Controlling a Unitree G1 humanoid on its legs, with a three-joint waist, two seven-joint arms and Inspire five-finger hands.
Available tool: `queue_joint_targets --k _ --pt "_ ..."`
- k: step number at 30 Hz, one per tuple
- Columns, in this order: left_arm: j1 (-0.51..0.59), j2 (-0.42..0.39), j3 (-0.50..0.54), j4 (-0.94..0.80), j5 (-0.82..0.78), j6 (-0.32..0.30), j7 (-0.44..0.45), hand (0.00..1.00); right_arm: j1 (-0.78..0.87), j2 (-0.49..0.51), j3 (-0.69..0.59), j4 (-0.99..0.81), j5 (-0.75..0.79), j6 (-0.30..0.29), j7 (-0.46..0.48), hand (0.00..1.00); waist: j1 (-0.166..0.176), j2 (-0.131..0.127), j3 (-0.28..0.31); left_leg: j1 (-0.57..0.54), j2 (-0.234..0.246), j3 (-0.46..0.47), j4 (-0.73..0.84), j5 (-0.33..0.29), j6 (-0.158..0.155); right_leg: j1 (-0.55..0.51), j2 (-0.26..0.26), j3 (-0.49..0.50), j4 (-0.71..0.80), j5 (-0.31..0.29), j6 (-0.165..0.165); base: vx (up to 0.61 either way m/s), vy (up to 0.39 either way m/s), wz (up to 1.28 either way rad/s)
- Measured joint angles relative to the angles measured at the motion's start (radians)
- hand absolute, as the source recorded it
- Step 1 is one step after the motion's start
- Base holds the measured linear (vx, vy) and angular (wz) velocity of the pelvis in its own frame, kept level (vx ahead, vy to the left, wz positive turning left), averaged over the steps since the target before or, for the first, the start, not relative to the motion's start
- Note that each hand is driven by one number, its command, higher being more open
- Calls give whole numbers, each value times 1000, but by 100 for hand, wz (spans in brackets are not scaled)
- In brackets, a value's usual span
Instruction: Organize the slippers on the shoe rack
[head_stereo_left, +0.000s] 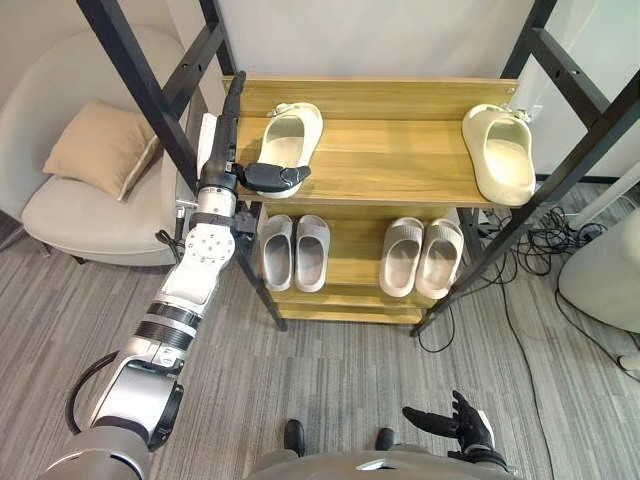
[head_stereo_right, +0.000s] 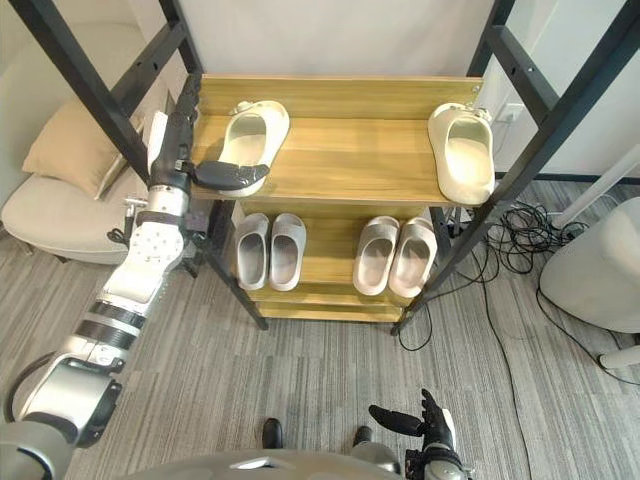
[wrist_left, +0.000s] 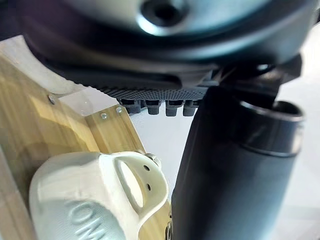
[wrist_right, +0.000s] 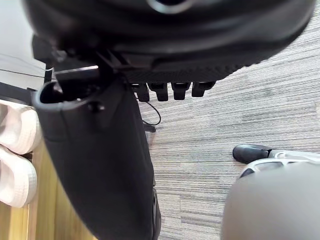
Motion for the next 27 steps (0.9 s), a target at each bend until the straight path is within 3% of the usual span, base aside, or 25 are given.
queue_joint_targets --k 11,27 --pt "-81 2 13 61 12 1 24 100 -2 0 5 -1 0 -1 0 100 -1 4 20 -7 1 7 0 0 0 -12 0 7 0 2 -1 0 3 -2" --pt "-188 19 47 80 151 36 63 100 1 -1 6 -68 0 -12 0 100 -4 18 42 -35 2 29 0 -1 1 -51 0 40 -7 18 -3 -11 13 -5"
